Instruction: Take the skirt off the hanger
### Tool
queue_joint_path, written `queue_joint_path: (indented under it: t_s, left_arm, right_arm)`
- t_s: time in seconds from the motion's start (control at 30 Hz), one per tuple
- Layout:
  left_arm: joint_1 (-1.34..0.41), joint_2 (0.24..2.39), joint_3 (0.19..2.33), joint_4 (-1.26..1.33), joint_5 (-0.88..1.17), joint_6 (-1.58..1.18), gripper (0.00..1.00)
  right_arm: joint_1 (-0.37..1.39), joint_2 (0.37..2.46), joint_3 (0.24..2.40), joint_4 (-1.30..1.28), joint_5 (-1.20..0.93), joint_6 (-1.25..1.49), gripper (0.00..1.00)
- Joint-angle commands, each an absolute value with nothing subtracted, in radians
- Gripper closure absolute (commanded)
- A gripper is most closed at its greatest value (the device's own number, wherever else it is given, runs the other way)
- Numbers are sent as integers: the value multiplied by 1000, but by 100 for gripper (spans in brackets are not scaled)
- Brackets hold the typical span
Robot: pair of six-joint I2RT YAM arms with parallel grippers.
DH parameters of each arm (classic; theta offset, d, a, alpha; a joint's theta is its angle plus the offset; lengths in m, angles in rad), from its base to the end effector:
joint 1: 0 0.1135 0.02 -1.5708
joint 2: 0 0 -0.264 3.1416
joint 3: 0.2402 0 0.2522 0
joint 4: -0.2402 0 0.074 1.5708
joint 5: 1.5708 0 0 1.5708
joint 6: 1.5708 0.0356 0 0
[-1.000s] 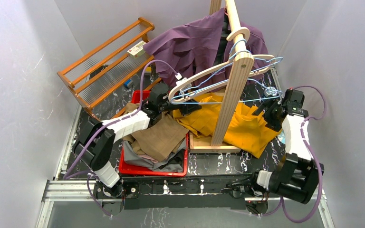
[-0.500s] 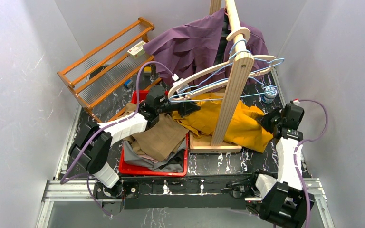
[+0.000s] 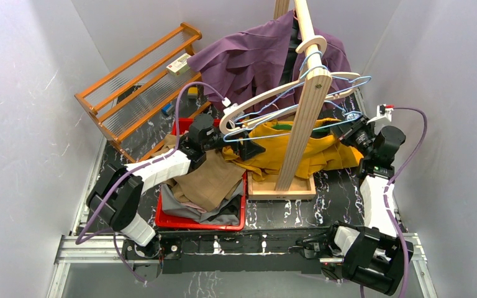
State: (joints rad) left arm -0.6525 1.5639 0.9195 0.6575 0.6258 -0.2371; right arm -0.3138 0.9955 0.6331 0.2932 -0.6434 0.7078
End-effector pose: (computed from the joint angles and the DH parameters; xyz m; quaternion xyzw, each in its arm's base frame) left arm 0.2677 -0.2308 0.2797 0.3522 0.6088 -0.4866 0.5182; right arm 0.2243 -0.0503 0.2972 0.1509 0.7105 0.3534 0.5895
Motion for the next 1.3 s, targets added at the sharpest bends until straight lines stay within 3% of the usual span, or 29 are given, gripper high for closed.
queue_joint_path:
  t_s: [0.0,0.23,0.4,0.53,0.73,0.8,0.87,0.97,1.17,1.23,1.27]
  left_arm:
    - [-681,1552,970,759,632,-277,2]
    - [-684,1607,999,925,540,-446,2]
    - [-688,1716,1078,930,615,-480,14]
    - [-689,1746,1081,993,621,-504,15]
    - [-690,1750,1107,1075,593,-581,39]
    - [-690,1746,1119,1075,596,-571,35]
    - [-690,1751,1133,1075,592,-574,24]
    - [-690,1779,1156,1079,583,-601,23]
    - [-690,1825,1198,1087,559,-627,52]
    - [-686,1831,1218,1086,556,-631,71]
    - [-680,1831,1224,1087,554,-637,87]
  right_arm:
    - [-294,982,629,415,-767,733,100]
    - [-264,950,646,303,-746,678,100]
    - [-249,966,664,299,-761,690,100]
    - [-240,963,693,240,-753,653,100]
    - [-229,964,690,198,-739,621,100]
    - [-227,967,691,191,-736,616,100]
    - [-226,972,697,187,-733,614,100]
    - [-223,979,698,187,-732,615,100]
    - [-218,971,712,135,-712,614,100]
    - [-217,966,727,73,-684,614,100]
    - [-216,962,739,28,-664,614,100]
